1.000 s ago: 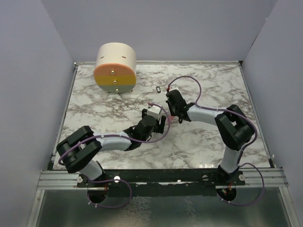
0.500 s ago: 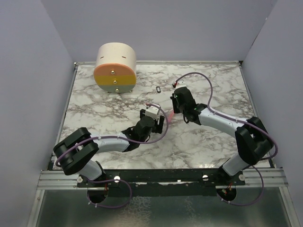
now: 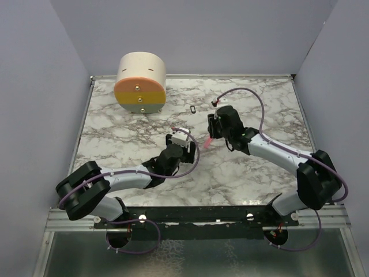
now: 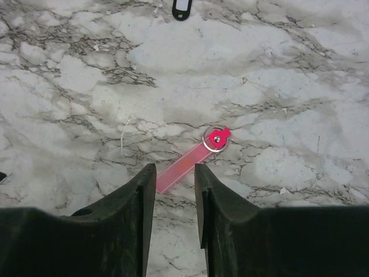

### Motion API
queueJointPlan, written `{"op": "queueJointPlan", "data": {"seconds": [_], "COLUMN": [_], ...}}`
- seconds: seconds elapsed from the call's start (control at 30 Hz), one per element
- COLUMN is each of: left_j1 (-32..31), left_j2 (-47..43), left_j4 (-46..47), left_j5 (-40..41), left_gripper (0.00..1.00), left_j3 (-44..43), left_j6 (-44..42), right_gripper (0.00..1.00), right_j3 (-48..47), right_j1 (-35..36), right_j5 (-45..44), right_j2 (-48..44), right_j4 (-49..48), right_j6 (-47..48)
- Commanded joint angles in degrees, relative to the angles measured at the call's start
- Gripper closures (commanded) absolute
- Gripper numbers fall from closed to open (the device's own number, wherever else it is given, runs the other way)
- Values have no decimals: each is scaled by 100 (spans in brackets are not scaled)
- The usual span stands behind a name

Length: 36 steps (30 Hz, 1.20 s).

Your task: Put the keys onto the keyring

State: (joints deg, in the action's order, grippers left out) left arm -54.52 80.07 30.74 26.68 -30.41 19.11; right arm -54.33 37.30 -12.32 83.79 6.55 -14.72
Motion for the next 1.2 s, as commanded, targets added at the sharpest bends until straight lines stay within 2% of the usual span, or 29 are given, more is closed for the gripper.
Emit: {"op": "queueJointPlan", "data": {"seconds": [0.0, 0.13, 0.4, 1.17], "left_j1": [-42, -43, -41, -46], "left_j2": [-290, -397, -417, -109], "left_j4": [151, 151, 151, 151], "left_j5": [230, 279, 343, 426], "left_gripper": [27, 27, 27, 27], "left_j3": [103, 157, 190, 55], "left_j6": [0, -4, -48, -145], "right_gripper": [65, 66, 72, 79], "right_j3": [-376, -578, -770, -1098], "right_j1": [41, 60, 128, 144], "right_j5": [-182, -404, -758, -1487], "right_j2": [667, 1243, 1817, 2686], "right_j4": [485, 529, 295, 99], "right_j6": [73, 94, 184, 354]}}
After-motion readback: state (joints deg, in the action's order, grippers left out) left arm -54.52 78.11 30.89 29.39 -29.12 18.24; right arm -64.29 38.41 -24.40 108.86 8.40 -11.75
